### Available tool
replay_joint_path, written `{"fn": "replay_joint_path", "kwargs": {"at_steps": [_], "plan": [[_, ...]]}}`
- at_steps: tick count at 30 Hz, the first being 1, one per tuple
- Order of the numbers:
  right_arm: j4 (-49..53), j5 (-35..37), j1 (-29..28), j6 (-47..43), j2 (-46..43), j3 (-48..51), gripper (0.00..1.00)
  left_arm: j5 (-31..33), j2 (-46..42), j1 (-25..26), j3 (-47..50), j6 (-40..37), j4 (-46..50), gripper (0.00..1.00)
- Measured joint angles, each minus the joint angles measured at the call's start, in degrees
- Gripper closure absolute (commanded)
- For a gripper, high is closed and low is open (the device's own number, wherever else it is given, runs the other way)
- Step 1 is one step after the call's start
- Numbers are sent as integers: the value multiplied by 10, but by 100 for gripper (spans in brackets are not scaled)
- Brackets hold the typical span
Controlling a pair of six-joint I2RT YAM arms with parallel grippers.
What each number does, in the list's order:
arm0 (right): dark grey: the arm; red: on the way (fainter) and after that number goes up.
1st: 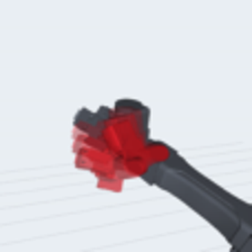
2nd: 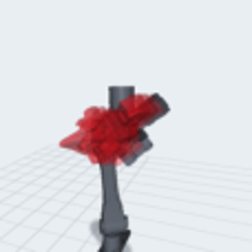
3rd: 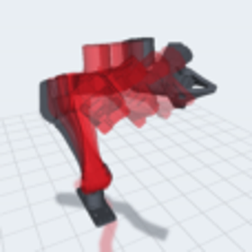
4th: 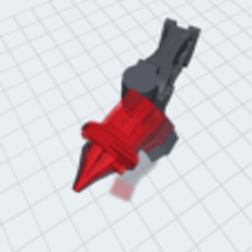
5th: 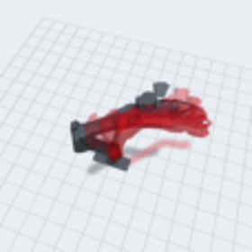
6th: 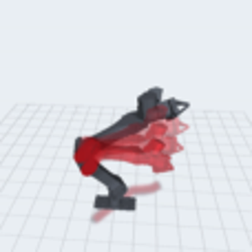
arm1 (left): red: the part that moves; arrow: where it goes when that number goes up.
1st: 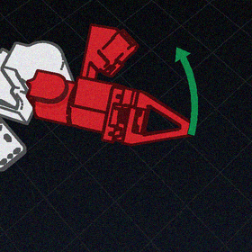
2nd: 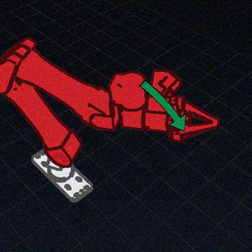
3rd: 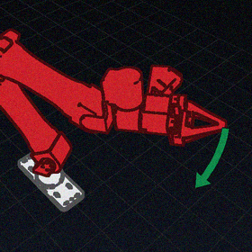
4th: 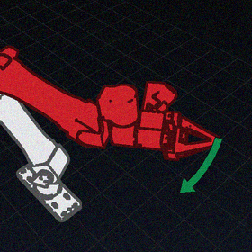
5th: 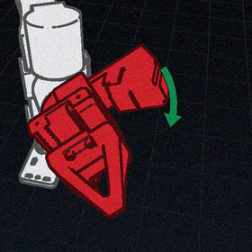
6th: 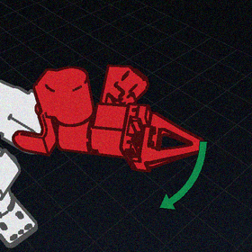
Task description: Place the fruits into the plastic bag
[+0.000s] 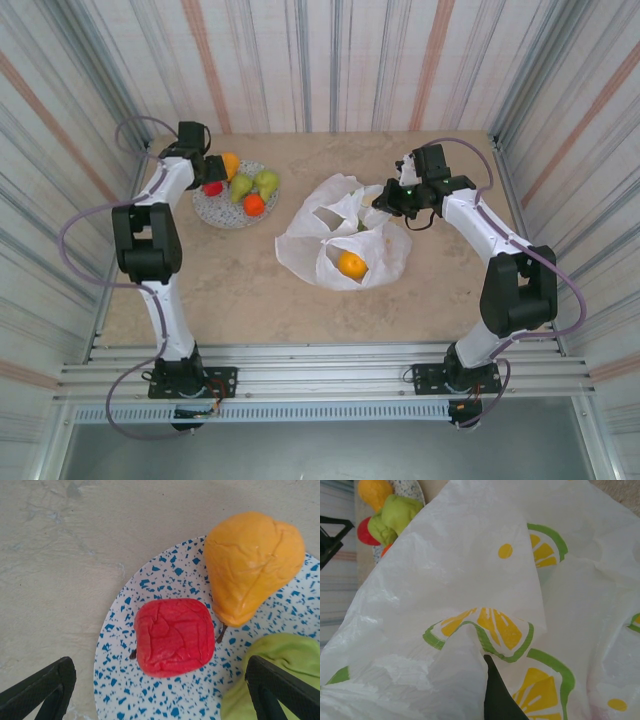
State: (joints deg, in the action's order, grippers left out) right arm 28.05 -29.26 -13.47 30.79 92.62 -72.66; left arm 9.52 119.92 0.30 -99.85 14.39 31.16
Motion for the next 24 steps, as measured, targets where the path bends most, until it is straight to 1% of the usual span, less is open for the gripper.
{"fn": "replay_joint_path", "kwargs": {"at_steps": [8,15,24], "plan": [[0,-4,0,0,0,0,100,-9,71,0,-68,-19,29,9],[1,-4,0,0,0,0,100,-9,104,0,-106,-28,52,17],[1,-4,0,0,0,0,100,-12,118,0,-115,-33,65,28]]}}
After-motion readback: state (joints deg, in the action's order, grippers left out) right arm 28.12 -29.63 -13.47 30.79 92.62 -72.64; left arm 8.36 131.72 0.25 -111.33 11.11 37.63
